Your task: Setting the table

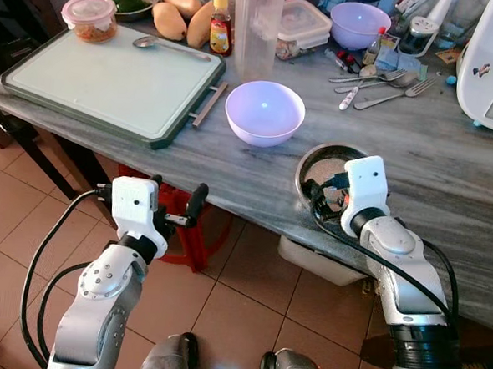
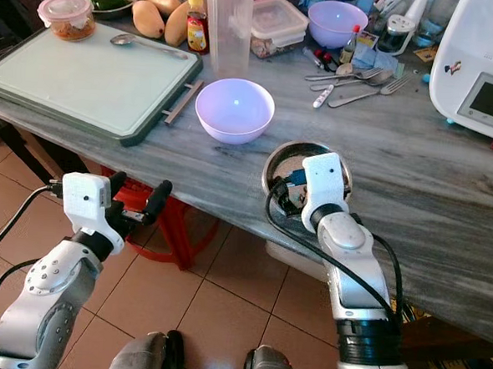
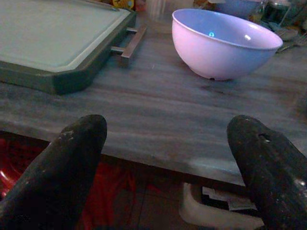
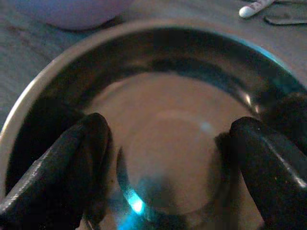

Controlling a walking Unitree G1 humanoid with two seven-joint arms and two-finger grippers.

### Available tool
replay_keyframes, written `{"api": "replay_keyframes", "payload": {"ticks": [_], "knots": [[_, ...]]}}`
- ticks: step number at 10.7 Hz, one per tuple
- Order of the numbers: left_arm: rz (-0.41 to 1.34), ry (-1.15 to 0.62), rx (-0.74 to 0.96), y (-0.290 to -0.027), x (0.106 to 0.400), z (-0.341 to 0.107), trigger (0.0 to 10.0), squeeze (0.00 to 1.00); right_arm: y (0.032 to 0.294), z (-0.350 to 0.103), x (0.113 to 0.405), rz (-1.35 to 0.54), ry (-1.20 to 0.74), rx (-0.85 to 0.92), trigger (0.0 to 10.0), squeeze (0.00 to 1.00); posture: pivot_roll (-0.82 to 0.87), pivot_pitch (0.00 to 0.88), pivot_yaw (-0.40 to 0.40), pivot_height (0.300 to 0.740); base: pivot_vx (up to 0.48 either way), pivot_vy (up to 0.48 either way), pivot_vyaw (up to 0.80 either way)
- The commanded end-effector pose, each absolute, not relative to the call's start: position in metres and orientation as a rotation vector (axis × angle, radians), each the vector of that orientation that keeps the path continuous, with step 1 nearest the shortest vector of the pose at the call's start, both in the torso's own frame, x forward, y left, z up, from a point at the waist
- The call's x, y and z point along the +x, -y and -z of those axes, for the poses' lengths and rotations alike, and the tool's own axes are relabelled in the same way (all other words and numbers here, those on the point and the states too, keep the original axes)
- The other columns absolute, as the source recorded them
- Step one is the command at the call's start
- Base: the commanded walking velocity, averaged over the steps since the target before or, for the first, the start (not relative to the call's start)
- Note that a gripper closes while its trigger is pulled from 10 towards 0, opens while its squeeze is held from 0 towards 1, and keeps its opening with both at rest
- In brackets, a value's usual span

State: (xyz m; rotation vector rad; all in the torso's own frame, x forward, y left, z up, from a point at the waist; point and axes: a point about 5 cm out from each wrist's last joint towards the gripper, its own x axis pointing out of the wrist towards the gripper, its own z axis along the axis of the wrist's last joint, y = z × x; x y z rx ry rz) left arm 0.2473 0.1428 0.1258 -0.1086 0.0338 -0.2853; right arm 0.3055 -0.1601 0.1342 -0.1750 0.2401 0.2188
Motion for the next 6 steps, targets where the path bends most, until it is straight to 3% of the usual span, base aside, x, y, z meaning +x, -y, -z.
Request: {"api": "replay_keyframes", "payload": {"ticks": [1, 6], "knots": [[0.305, -0.036, -0.101, -0.141, 0.245, -0.127, 10.0, 0.0, 0.154, -0.128, 0.307, -0.249, -0.274, -0.153, 10.0, 0.0, -0.03, 0.177, 0.003, 0.74, 0.0, 0.0, 0.0], [0.306, -0.041, -0.087, -0.141, 0.246, -0.128, 10.0, 0.0, 0.137, -0.129, 0.315, -0.326, -0.277, -0.1, 10.0, 0.0, -0.02, 0.174, 0.006, 0.74, 0.0, 0.0, 0.0]]}}
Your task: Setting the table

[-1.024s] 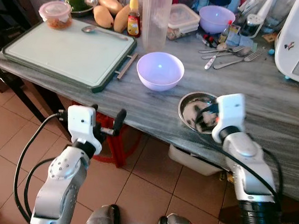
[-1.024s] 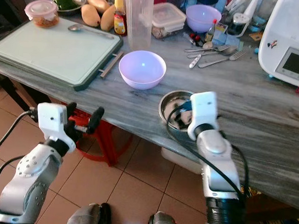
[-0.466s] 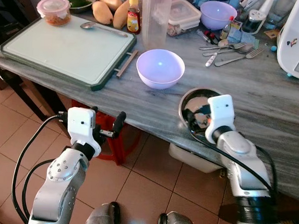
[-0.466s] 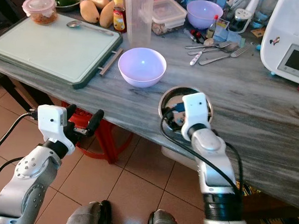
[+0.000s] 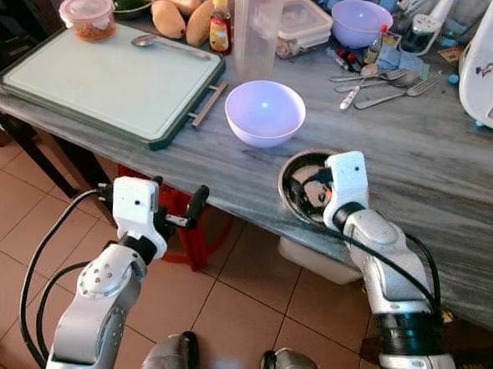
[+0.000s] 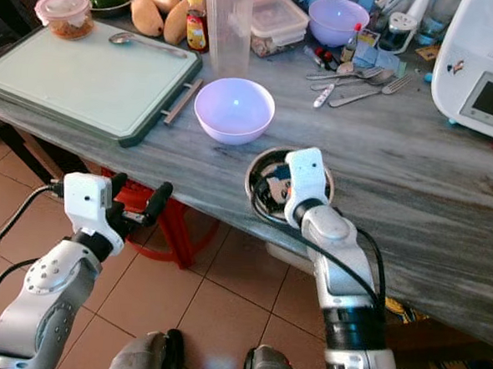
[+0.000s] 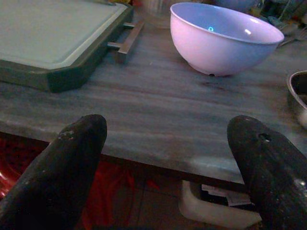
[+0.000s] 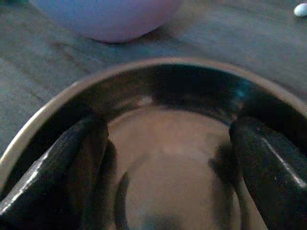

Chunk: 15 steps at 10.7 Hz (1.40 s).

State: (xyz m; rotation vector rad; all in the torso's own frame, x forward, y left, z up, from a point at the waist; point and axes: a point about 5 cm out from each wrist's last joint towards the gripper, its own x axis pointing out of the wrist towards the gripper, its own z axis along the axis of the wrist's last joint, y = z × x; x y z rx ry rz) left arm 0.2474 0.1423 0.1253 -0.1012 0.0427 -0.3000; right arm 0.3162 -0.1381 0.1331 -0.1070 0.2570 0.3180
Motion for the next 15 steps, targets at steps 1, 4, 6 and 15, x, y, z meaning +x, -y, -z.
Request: {"api": "replay_keyframes", "payload": {"ticks": [1, 4, 6, 15], "knots": [[0.308, -0.042, -0.086, -0.142, 0.247, -0.128, 10.0, 0.0, 0.136, -0.131, 0.318, -0.333, -0.268, -0.104, 10.0, 0.0, -0.03, 0.175, 0.007, 0.74, 0.0, 0.0, 0.0], [0.308, -0.045, -0.085, -0.141, 0.247, -0.127, 10.0, 0.0, 0.135, -0.135, 0.324, -0.343, -0.237, -0.101, 10.0, 0.0, -0.02, 0.175, 0.005, 0.74, 0.0, 0.0, 0.0], [0.308, -0.046, -0.084, -0.14, 0.248, -0.127, 10.0, 0.0, 0.132, -0.135, 0.326, -0.354, -0.214, -0.084, 10.0, 0.0, -0.03, 0.176, 0.007, 0.74, 0.0, 0.0, 0.0], [0.295, -0.042, -0.086, -0.142, 0.248, -0.126, 10.0, 0.0, 0.147, -0.154, 0.312, -0.359, -0.103, -0.043, 10.0, 0.0, -0.03, 0.165, 0.0, 0.74, 0.0, 0.0, 0.0]]}}
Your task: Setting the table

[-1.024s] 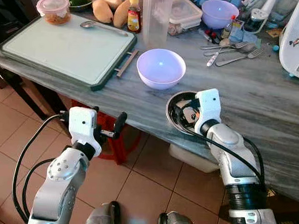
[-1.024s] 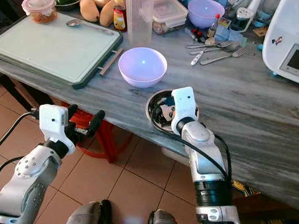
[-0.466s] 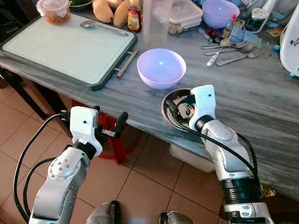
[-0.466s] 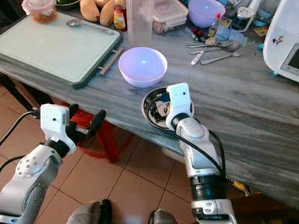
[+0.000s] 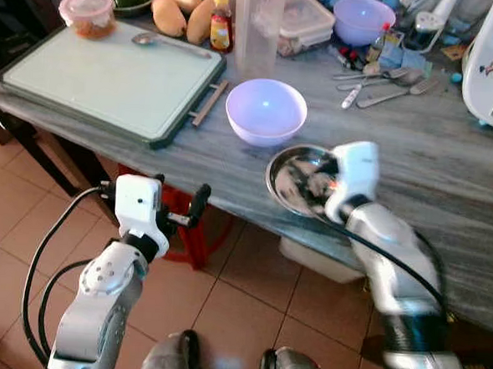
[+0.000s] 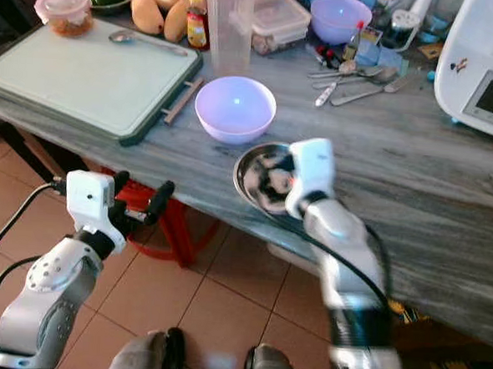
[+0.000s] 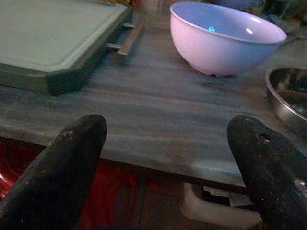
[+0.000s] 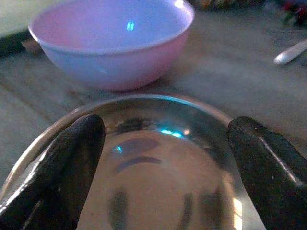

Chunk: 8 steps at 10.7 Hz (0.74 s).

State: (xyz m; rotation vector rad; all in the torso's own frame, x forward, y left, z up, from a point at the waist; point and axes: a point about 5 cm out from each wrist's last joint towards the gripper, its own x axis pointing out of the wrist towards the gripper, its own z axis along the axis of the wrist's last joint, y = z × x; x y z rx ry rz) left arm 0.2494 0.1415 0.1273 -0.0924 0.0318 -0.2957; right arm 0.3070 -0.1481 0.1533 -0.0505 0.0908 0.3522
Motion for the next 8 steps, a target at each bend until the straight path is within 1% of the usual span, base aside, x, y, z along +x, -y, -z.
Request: {"api": "replay_keyframes", "payload": {"ticks": [1, 2, 3, 4, 5, 6, 7, 8], "knots": [[0.274, -0.028, -0.087, -0.145, 0.25, -0.127, 10.0, 0.0, 0.151, -0.162, 0.302, -0.356, -0.055, -0.047, 10.0, 0.0, -0.04, 0.158, -0.002, 0.74, 0.0, 0.0, 0.0], [0.234, -0.014, -0.071, -0.147, 0.252, -0.128, 10.0, 0.0, 0.154, -0.17, 0.288, -0.342, 0.013, -0.065, 10.0, 0.0, -0.04, 0.141, -0.003, 0.74, 0.0, 0.0, 0.0], [0.223, -0.003, -0.077, -0.147, 0.253, -0.129, 10.0, 0.0, 0.156, -0.174, 0.281, -0.327, 0.054, -0.086, 10.0, 0.0, -0.04, 0.135, -0.002, 0.74, 0.0, 0.0, 0.0], [0.173, 0.035, -0.051, -0.15, 0.257, -0.133, 10.0, 0.0, 0.158, -0.175, 0.267, -0.266, 0.142, -0.197, 10.0, 0.0, -0.04, 0.104, 0.006, 0.74, 0.0, 0.0, 0.0], [0.131, 0.042, -0.027, -0.154, 0.259, -0.131, 10.0, 0.0, 0.156, -0.174, 0.264, -0.251, 0.165, -0.241, 10.0, 0.0, -0.04, 0.081, 0.016, 0.74, 0.0, 0.0, 0.0], [0.094, 0.046, -0.015, -0.157, 0.26, -0.128, 10.0, 0.0, 0.157, -0.169, 0.26, -0.247, 0.166, -0.266, 10.0, 0.0, -0.05, 0.064, 0.029, 0.74, 0.0, 0.0, 0.0], [0.06, 0.04, -0.01, -0.158, 0.259, -0.123, 10.0, 0.0, 0.16, -0.151, 0.251, -0.22, 0.113, -0.279, 10.0, 0.0, -0.05, 0.041, 0.038, 0.74, 0.0, 0.0, 0.0], [0.045, 0.035, -0.027, -0.157, 0.259, -0.12, 10.0, 0.0, 0.157, -0.14, 0.244, -0.199, 0.073, -0.254, 10.0, 0.0, -0.06, 0.024, 0.038, 0.74, 0.0, 0.0, 0.0]]}}
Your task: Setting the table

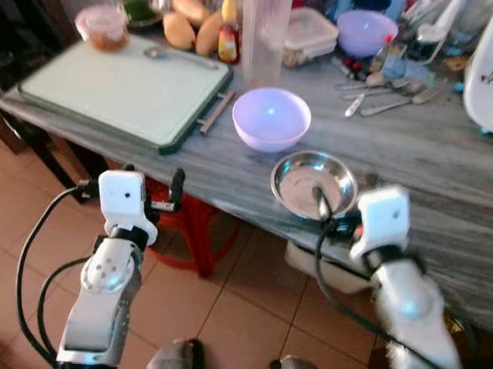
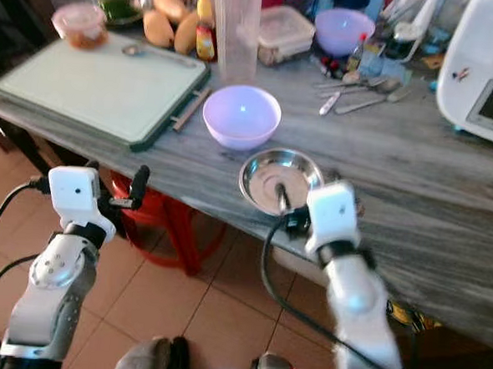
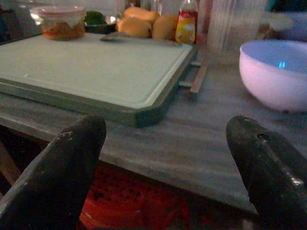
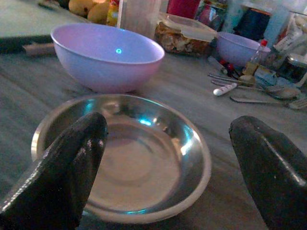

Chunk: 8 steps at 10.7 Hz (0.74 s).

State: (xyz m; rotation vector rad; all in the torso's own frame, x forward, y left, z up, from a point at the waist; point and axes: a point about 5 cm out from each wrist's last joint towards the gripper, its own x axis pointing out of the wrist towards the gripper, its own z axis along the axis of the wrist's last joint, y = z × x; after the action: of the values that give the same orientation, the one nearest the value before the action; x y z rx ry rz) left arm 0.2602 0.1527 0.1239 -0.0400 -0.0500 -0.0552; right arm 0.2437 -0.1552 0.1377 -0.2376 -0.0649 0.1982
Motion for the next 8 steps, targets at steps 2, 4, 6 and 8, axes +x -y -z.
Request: {"api": "replay_keyframes", "payload": {"ticks": [2, 4, 6, 8], "knots": [[0.049, 0.07, -0.033, -0.15, 0.259, -0.124, 10.0, 0.0, 0.155, -0.137, 0.252, -0.083, 0.086, -0.166, 10.0, 0.0, -0.03, 0.02, 0.002, 0.74, 0.0, 0.0, 0.0], [0.004, 0.073, -0.046, -0.155, 0.258, -0.123, 10.0, 0.0, 0.154, -0.136, 0.256, -0.037, 0.09, -0.094, 10.0, 0.0, -0.03, 0.039, -0.008, 0.74, 0.0, 0.0, 0.0], [-0.003, 0.043, -0.057, -0.155, 0.252, -0.117, 10.0, 0.0, 0.162, -0.134, 0.255, -0.039, 0.098, -0.144, 10.0, 0.0, -0.03, 0.043, -0.001, 0.74, -0.264, 0.0, 0.0], [-0.01, 0.014, -0.085, -0.151, 0.247, -0.11, 10.0, 0.0, 0.169, -0.134, 0.25, -0.012, 0.153, -0.143, 10.0, 0.0, -0.01, 0.045, 0.012, 0.74, -0.27, 0.0, 0.0]]}}
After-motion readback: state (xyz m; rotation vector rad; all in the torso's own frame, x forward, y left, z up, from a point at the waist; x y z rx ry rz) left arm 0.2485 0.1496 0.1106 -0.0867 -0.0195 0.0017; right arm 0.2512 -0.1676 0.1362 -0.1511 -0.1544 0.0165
